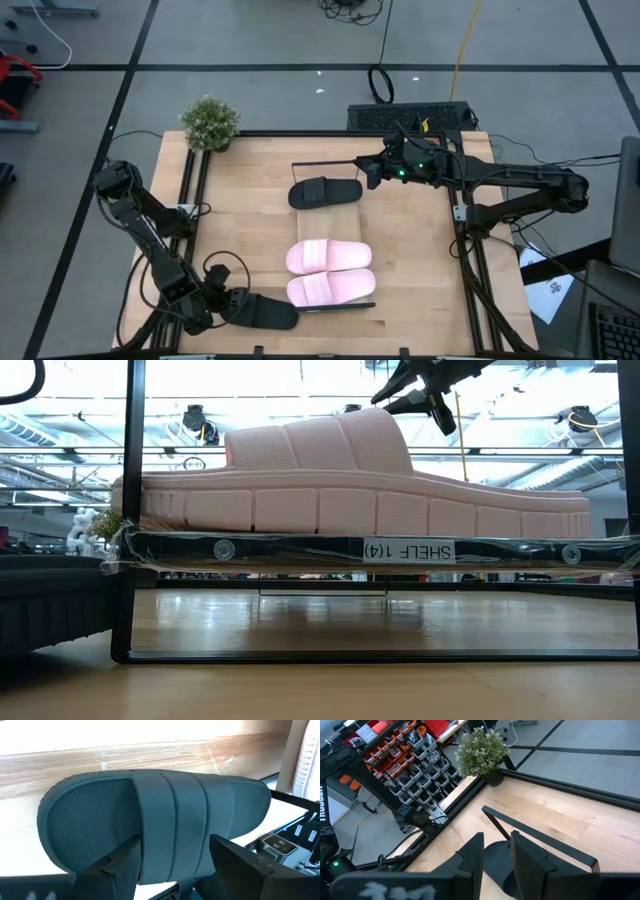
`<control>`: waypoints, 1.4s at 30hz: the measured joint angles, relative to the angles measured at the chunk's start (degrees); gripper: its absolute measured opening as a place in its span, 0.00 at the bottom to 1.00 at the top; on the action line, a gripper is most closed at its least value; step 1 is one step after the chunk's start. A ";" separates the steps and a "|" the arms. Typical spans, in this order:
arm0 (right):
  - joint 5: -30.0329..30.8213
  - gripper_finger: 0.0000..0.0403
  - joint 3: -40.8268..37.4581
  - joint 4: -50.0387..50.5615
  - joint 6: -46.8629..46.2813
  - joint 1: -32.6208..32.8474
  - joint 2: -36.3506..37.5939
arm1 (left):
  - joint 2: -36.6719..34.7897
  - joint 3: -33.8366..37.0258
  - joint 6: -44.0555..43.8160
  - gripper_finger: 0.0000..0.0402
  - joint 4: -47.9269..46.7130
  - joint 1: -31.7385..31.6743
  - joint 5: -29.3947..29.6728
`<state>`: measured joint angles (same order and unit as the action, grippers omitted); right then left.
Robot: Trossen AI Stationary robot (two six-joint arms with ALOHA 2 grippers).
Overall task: Pick and place slides into the shelf
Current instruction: Put the black slipper on the shelf
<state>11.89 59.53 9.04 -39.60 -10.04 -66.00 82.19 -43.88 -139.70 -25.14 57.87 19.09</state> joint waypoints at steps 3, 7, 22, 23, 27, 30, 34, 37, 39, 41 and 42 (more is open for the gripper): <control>-0.01 0.21 0.00 0.02 -0.01 0.00 0.00 | 0.00 0.00 0.00 0.57 -0.04 0.00 -0.63; 0.01 0.21 0.00 0.00 0.00 0.00 0.00 | 0.40 0.00 -0.10 0.57 -0.18 0.00 -0.91; 0.01 0.21 0.00 -0.22 0.00 0.00 -0.02 | 6.12 0.00 -1.42 0.18 4.21 0.78 -1.22; 0.01 0.21 0.00 -0.22 0.00 0.00 -0.02 | 6.12 0.00 -1.39 0.14 4.21 0.93 -1.20; -0.04 0.21 0.00 -0.20 0.00 0.00 -0.02 | 5.94 0.00 -0.29 0.02 4.46 1.80 0.11; -0.16 0.21 0.00 -0.16 0.00 0.00 -0.02 | 5.17 0.00 -1.01 0.02 3.99 2.13 0.56; -0.16 0.21 0.00 -0.20 0.04 0.00 -0.02 | 3.52 0.00 -1.03 0.01 3.68 2.21 0.64; -0.17 0.21 0.00 -0.18 0.24 0.00 -0.02 | 2.43 0.00 -1.01 0.00 3.42 2.19 0.64; -0.19 0.21 0.00 -0.18 0.40 0.00 -0.02 | 1.70 0.00 -0.98 0.00 3.38 2.19 0.63; -0.21 0.21 0.00 -0.16 0.97 0.00 -0.02 | 1.01 0.00 -1.01 0.00 3.32 2.16 0.66; -0.21 0.21 0.00 -0.18 1.21 0.00 -0.02 | 0.64 0.00 -0.99 0.00 3.21 2.16 0.66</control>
<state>11.68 59.53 8.86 -38.39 -10.04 -66.02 82.83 -43.88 -140.69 -21.93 60.03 19.75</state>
